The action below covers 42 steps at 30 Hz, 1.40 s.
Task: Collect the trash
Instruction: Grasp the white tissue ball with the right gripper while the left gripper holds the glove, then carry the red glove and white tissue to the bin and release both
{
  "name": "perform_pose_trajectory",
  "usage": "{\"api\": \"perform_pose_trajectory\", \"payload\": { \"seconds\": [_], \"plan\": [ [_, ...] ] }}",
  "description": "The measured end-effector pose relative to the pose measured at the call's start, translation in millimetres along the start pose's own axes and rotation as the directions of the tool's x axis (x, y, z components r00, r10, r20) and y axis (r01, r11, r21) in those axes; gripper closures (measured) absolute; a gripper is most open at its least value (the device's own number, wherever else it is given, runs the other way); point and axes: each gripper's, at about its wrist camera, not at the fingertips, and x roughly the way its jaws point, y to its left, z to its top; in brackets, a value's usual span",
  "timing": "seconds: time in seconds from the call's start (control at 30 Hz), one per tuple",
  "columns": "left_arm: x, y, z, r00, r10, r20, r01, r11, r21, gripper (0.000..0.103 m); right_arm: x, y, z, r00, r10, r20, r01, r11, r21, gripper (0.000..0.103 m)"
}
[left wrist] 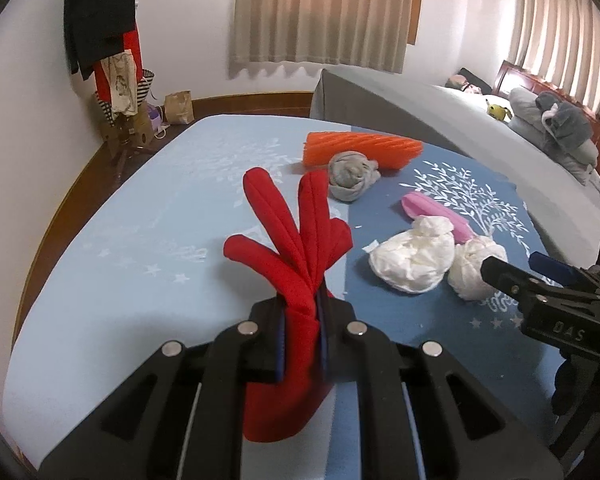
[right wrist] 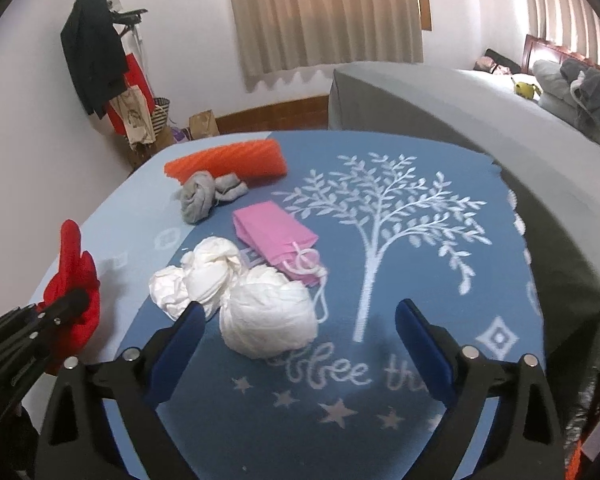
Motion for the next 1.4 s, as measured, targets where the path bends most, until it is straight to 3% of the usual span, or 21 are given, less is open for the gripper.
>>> {"api": "perform_pose_trajectory", "payload": {
  "seconds": [0.17,0.23,0.3,0.4,0.8,1.4],
  "plan": [
    [4,6,0,1.000,0.000,-0.003,0.000,1.000,-0.009,0.092,13,4,0,0.999,0.008,-0.036,-0.008,1.000,-0.001,0.022],
    [5,7,-1,1.000,0.000,-0.005,0.000,1.000,-0.012,0.092,18,8,-1,0.998,0.015,-0.058,-0.015,1.000,-0.012,0.031],
    [6,7,-2,1.000,0.000,-0.007,0.000,1.000,-0.014,0.092,22,10,-3,0.996,0.035,-0.084,-0.037,0.999,-0.020,0.050],
    [5,4,-1,1.000,-0.002,-0.007,0.002,1.000,-0.011,0.092,20,13,-3,0.994,0.064,-0.088,-0.066,0.997,-0.027,0.066],
    [-13,-24,-2,0.999,-0.042,0.018,0.042,0.999,0.023,0.092,-33,-10,-8,0.997,0.069,-0.027,-0.069,0.998,0.006,0.068],
    [-67,-122,-4,0.978,-0.204,0.052,0.196,0.972,0.129,0.091,-145,-81,-22,0.992,-0.036,0.123,0.027,0.997,0.073,0.068]
  ]
}}
